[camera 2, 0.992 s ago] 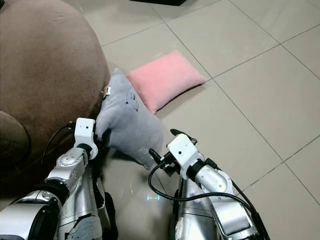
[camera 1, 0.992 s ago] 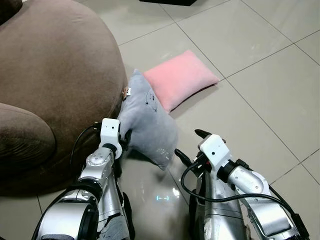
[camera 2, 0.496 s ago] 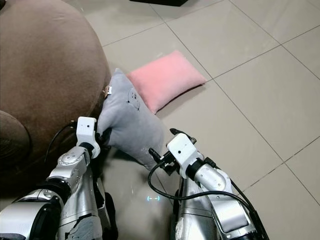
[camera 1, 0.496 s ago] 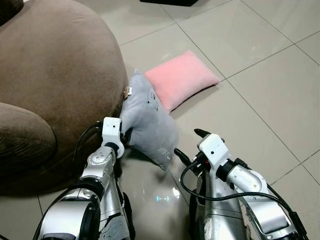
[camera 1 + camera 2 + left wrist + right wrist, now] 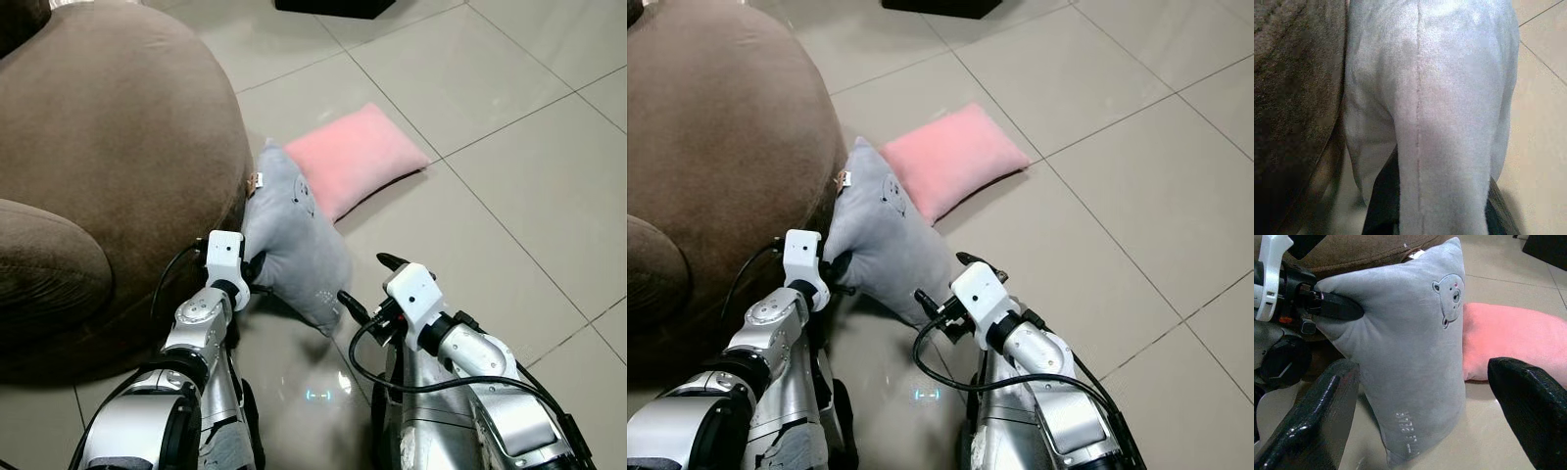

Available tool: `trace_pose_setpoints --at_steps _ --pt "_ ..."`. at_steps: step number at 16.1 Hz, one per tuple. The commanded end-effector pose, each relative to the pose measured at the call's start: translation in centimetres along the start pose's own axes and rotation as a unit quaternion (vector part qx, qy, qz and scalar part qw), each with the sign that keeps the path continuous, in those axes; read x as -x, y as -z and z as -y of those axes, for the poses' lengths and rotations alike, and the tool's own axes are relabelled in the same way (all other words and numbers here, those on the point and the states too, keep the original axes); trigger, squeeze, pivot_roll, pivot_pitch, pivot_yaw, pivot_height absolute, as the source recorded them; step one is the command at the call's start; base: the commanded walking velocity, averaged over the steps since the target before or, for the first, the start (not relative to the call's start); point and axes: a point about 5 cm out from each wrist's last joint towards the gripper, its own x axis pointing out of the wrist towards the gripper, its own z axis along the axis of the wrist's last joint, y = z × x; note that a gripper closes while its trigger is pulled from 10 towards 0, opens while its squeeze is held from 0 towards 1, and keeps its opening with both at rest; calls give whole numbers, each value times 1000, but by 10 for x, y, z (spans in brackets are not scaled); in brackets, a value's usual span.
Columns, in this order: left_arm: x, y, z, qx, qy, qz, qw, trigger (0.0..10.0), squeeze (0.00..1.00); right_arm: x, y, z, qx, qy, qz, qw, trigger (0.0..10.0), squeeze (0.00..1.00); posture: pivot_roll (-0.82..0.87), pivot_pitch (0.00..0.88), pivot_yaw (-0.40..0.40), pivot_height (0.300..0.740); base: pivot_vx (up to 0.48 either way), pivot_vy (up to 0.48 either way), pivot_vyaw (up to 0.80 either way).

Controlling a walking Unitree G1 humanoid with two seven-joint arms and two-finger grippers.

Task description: Move the pillow to the sofa from floor

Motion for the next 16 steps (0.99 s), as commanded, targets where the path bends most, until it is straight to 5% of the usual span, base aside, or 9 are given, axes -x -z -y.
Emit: trace_pose_setpoints --at_steps 1,5,9,13,14,15,16 --pt "2 6 1 17 5 -3 1000 0 0 0 4 -4 0 -4 -5 1000 10000 0 -65 212 36 485 0 0 0" --pt "1 -2 19 48 74 50 995 0 0 12 3 -9 -31 38 3 999 10000 0 -72 183 37 485 0 0 0" --pt "3 -64 32 74 121 199 970 0 0 37 -15 8 -52 175 21 983 10000 0 -65 132 47 485 0 0 0" --pt "34 -114 33 71 68 294 951 0 0 40 -25 15 -90 236 20 967 10000 0 -67 76 46 510 0 0 0" --pt "37 -113 32 56 62 285 955 4627 0 38 -27 17 -93 242 20 966 10000 0 -73 71 46 515 0 0 0" --pt "38 -113 32 47 60 276 958 4627 0 36 -28 18 -96 247 19 964 10000 0 -76 71 47 520 0 0 0" --pt "42 -110 31 32 41 251 967 10000 0 33 -31 23 -90 259 13 962 10000 0 -83 73 50 530 0 0 0"
